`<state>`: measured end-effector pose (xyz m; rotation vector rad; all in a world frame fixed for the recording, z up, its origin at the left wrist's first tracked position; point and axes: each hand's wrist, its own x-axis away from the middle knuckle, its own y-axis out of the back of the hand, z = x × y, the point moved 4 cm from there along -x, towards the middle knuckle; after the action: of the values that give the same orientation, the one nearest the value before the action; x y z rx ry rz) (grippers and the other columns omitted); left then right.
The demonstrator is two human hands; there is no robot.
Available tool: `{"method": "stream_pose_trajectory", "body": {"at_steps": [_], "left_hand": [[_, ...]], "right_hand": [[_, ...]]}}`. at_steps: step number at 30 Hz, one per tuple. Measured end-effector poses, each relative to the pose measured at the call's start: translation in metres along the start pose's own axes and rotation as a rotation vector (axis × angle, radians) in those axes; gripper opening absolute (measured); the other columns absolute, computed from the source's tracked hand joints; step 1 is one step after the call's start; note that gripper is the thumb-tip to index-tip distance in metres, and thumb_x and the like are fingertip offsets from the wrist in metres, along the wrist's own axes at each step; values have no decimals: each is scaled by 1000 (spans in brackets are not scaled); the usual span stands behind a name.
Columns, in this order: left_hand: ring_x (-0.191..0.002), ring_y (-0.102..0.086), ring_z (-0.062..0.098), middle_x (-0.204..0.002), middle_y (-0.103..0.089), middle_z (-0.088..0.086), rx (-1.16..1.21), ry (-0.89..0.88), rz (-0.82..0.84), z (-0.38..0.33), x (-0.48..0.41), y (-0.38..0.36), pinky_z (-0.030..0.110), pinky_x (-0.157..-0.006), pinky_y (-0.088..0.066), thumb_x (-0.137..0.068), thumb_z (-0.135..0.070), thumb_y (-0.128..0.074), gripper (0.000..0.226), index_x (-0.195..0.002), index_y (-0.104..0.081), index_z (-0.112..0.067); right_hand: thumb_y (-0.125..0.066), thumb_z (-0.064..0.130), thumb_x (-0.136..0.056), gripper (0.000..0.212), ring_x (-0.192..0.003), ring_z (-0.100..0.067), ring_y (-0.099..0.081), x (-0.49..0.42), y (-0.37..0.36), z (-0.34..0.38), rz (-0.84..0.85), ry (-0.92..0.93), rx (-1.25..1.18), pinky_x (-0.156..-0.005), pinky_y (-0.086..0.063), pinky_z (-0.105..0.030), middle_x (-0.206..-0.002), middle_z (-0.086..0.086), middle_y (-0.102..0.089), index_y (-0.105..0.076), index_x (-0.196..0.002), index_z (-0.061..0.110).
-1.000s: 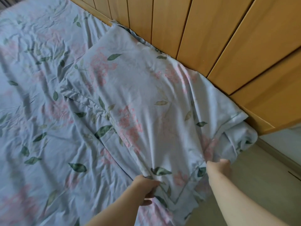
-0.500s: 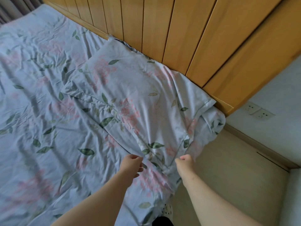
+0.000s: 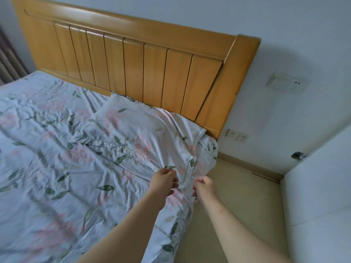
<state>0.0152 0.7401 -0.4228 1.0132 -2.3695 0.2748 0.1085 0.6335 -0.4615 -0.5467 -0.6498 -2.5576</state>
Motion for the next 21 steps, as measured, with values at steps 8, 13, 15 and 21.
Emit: {"method": "stream_pose_trajectory", "body": {"at_steps": [8,13,15,21], "left_hand": [[-65,-56,15,-74,-59,4,-23,-200,133,-53,94,-57,27,-63,-45,-93,-15,-50,10,-89,-58,-15],[-68,-57,15,-74,-61,3,-44,-330,223,-67,158,-113,29,-67,-46,-93,-15,-49,11,-91,-60,-15],[-69,-57,15,-76,-62,4,-62,-354,265,-61,185,-135,31,-70,-47,-93,-14,-49,12,-96,-60,-14],[-72,-58,17,-82,-62,6,-80,-418,414,-39,261,-200,28,-69,-47,-92,-10,-47,19,-103,-58,-22]], "right_hand": [[-47,12,-91,16,-58,-12,-52,92,105,53,-150,173,-176,-51,-37,-21,-79,-3,-60,-55,-79,18],[-47,15,-92,19,-66,-14,-57,149,179,58,-258,275,-200,-58,-42,-23,-82,-3,-64,-55,-77,22],[-49,16,-92,17,-69,-17,-58,170,202,51,-292,294,-216,-59,-43,-24,-83,-4,-65,-56,-78,22],[-52,16,-90,12,-60,-18,-59,234,278,8,-390,281,-306,-60,-45,-27,-70,-4,-65,-63,-84,14]]}}
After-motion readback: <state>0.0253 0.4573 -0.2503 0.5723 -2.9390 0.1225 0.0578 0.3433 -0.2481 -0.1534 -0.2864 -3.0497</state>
